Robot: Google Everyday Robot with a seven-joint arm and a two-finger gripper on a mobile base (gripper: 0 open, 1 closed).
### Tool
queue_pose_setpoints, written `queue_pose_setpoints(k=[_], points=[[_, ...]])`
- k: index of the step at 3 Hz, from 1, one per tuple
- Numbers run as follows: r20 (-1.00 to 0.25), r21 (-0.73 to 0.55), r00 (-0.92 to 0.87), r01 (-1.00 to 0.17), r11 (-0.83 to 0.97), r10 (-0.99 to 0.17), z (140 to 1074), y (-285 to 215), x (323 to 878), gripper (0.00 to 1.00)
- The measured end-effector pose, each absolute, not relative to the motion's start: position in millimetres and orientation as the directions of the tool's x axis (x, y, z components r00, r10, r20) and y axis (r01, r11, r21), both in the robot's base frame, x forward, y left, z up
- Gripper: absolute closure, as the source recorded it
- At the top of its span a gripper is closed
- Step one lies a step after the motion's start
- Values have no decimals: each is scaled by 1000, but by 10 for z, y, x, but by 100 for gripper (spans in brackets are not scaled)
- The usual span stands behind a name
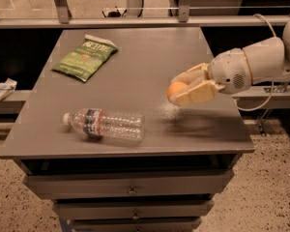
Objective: Move orange near water bottle
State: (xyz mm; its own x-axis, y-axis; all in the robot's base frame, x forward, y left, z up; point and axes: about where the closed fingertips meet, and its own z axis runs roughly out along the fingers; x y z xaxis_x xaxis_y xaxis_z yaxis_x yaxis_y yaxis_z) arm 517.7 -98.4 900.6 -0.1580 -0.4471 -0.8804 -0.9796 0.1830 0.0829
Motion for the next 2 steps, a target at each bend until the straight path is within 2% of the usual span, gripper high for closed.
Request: queue_pose_setpoints(k=[1, 2], points=[[-883, 91, -148, -985, 147, -445, 8888, -840, 4998, 100], [-879, 85, -132, -989, 122, -459, 8767, -744, 4908, 87]])
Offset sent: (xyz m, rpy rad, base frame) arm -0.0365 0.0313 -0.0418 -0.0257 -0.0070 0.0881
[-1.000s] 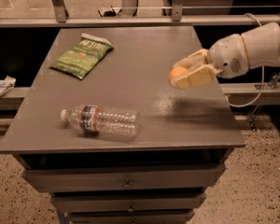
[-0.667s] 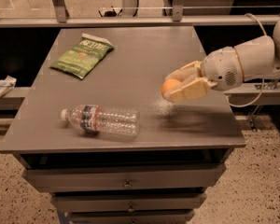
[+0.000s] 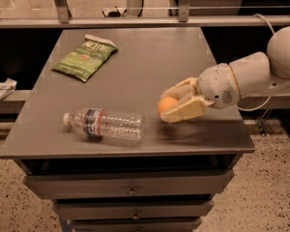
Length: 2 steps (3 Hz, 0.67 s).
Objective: Move orange near water bottle
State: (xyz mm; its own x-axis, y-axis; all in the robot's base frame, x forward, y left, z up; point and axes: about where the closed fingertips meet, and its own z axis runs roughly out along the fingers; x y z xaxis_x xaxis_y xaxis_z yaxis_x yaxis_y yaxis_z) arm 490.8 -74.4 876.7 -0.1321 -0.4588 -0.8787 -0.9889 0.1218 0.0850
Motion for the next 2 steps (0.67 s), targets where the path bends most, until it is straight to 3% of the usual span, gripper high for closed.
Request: queue_pose_setpoints(k=[2], points=[[-872, 92, -126, -991, 96, -473, 8575, -689, 4795, 41]])
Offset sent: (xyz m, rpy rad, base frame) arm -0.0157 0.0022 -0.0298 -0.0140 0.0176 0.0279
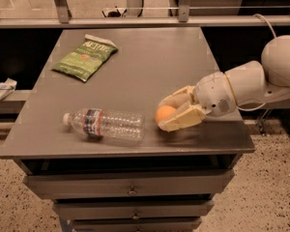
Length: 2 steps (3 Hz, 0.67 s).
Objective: Move orange near water bottle
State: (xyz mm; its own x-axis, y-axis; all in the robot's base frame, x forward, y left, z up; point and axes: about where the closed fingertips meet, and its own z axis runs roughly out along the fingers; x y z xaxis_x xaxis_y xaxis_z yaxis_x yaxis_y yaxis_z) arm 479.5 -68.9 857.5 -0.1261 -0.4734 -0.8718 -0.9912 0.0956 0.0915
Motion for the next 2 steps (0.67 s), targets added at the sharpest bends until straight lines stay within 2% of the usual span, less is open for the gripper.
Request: queue_pose_setpoints(k=[1, 2], points=[[-872, 97, -127, -991, 88, -472, 8528, -672, 4768, 17], [-874, 109, -134, -991, 80, -468, 8490, -651, 4738, 0]])
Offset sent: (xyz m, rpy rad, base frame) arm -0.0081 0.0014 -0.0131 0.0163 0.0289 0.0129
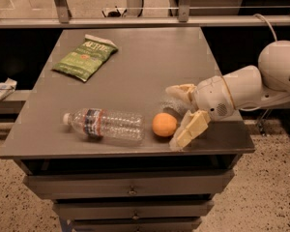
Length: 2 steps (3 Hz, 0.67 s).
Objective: Move orange near water bottle
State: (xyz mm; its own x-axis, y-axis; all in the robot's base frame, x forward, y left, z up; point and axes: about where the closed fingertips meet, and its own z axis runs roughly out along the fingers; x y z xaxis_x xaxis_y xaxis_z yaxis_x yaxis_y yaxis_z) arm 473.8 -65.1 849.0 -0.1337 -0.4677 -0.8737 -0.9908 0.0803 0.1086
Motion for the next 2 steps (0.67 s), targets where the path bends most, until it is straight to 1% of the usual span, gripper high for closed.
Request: queue_pose_setpoints(k=[1, 2], points=[[-874, 109, -139, -990, 91, -465, 8484, -691, 4765, 0], [-869, 86, -154, -983, 164, -470, 8495, -1194, 4988, 0]])
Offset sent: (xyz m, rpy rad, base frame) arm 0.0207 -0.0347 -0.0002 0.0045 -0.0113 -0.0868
